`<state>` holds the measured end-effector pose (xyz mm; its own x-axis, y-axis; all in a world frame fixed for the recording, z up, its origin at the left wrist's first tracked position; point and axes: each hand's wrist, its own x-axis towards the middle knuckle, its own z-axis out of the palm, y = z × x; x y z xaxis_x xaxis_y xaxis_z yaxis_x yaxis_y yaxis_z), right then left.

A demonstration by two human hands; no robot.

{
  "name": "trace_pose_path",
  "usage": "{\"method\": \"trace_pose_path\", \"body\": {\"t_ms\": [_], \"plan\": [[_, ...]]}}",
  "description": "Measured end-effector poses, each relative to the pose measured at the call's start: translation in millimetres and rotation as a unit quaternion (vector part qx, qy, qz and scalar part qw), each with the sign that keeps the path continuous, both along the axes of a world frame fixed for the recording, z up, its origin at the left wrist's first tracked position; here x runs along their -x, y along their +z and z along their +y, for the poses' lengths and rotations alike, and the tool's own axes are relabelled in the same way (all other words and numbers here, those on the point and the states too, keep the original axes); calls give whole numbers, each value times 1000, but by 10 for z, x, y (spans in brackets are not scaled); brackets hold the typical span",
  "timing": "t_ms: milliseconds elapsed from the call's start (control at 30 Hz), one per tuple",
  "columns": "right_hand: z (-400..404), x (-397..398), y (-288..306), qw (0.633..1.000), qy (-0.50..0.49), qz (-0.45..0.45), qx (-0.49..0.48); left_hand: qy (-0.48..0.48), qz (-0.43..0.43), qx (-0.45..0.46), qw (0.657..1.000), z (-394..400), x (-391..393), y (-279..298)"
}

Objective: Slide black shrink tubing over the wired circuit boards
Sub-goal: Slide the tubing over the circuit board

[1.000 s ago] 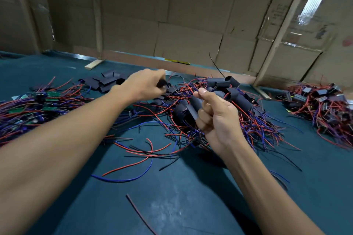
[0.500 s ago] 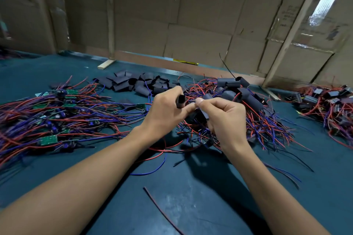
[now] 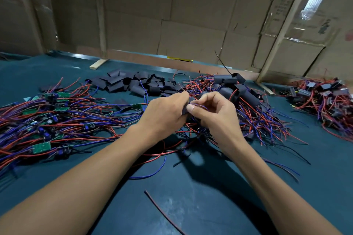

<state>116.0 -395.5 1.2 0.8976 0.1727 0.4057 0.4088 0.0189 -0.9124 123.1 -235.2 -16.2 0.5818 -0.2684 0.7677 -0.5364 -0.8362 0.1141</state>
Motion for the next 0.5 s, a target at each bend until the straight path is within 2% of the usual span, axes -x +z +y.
{"method": "trace_pose_path", "body": {"t_ms": [133, 233, 333, 433, 500], "plan": [[-23, -54, 40, 998, 32, 49, -30, 64, 11, -67, 996, 81, -59, -12], [-51, -51, 26, 999, 35, 24, -10, 80, 27, -12, 996, 99, -94, -16], [-129, -41, 1, 986, -39, -58, 153, 92, 31, 71, 993, 179, -87, 25], [-178, -22, -36, 931, -81, -137, 329, 119, 30, 99, 988, 304, -95, 28], [-165, -27, -66, 912, -101, -169, 361, 133, 24, 100, 986, 337, -94, 34]]}}
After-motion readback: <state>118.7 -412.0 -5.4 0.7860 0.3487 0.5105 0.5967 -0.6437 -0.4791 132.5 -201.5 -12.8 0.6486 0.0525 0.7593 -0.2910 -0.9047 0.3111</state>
